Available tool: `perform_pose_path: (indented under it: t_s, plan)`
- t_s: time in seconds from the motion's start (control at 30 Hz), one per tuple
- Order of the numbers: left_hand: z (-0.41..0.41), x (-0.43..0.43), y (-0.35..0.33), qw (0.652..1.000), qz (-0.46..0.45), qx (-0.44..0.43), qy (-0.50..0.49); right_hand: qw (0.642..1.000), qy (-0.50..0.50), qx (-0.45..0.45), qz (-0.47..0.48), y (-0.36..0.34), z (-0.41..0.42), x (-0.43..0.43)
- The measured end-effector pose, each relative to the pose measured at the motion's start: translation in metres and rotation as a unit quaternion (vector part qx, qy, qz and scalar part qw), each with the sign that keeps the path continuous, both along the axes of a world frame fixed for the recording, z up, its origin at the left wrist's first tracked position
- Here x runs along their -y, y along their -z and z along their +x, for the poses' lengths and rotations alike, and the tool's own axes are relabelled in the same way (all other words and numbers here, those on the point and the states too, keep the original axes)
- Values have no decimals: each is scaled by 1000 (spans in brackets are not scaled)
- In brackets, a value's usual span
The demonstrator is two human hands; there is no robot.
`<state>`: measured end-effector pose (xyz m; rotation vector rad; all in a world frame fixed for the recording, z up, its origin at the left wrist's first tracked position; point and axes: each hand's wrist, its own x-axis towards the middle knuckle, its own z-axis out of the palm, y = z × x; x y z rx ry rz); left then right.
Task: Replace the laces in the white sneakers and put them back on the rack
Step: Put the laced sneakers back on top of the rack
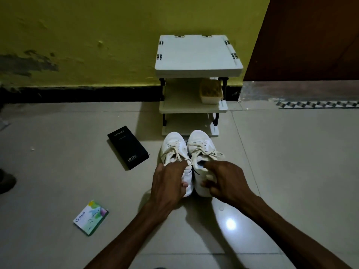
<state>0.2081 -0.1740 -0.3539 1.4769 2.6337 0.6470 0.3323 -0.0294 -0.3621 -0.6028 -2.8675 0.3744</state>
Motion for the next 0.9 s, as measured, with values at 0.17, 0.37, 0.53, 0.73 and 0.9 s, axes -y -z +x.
perform_pose_path:
  t_s: [0.17,0.37,0.53,0.73,0.9]
  plan:
    - [-5,16,-58,998,29,-41,29,998,-36,-50,33,-70,9,4]
    - [-1,36,-161,994,68,-60,67,989,-64,-115,66,-161,10,17]
    - [-15,38,-218,979,90,-180,26,979,-69,-162,104,-219,-1,13]
    - [-43,-6,-250,965,134,-224,-2,973,-33,-188,130,-255,-32,-14]
    - [-85,-63,-245,973,123,-196,3,977,18,-184,110,-250,-70,-56]
